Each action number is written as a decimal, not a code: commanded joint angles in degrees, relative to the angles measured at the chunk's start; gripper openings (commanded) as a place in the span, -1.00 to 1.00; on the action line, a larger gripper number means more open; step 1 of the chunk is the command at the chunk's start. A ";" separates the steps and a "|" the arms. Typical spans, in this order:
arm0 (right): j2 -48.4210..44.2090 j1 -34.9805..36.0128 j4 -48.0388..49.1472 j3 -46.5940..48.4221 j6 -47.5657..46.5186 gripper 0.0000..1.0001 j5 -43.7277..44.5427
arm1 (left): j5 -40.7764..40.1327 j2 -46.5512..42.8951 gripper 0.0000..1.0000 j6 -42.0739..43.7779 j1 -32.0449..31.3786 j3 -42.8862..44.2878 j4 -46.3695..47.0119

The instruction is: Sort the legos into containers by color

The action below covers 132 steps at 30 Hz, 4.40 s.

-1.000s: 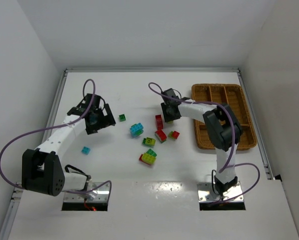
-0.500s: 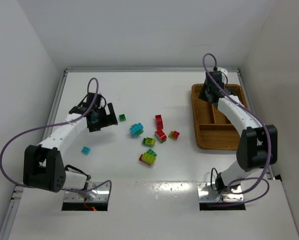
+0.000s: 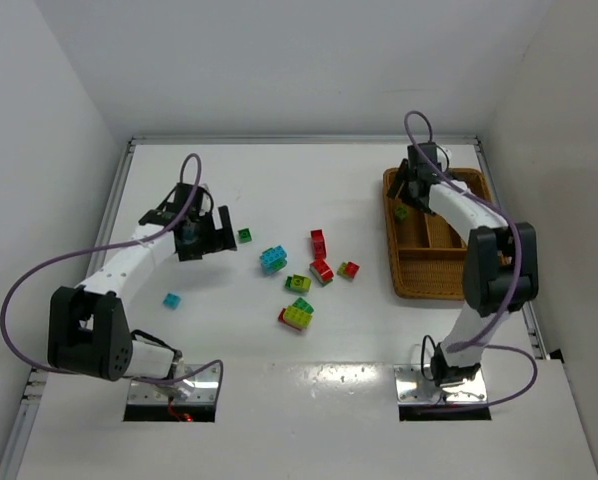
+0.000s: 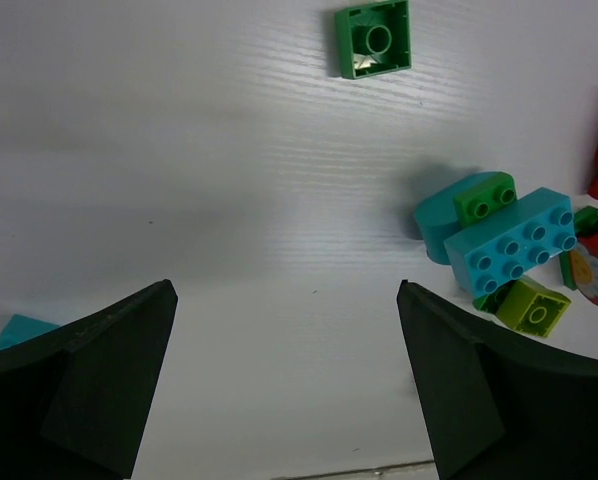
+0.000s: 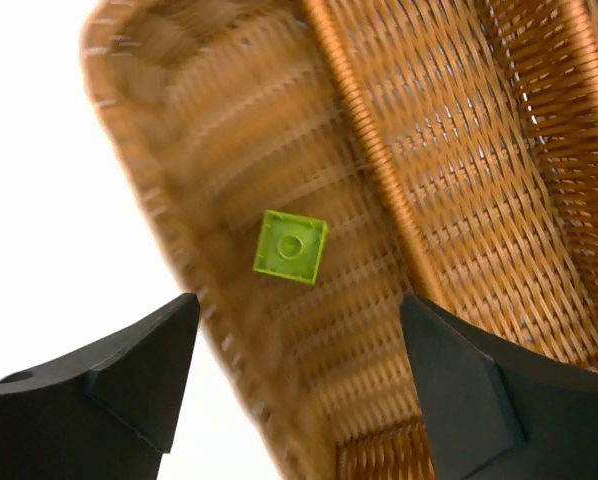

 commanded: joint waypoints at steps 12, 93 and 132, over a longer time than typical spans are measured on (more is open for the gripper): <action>-10.08 26.31 -0.50 -5.89 -5.05 0.72 -15.93 | -9.43 -3.33 0.99 -7.78 3.34 0.02 -3.54; -13.76 19.02 22.88 -13.36 -1.18 -0.40 -87.92 | 74.49 8.71 -0.66 1.88 -8.26 6.26 35.75; -29.04 1.46 -3.63 -16.97 4.26 -0.83 -20.70 | 51.92 7.48 -1.00 -7.27 -3.69 5.19 34.20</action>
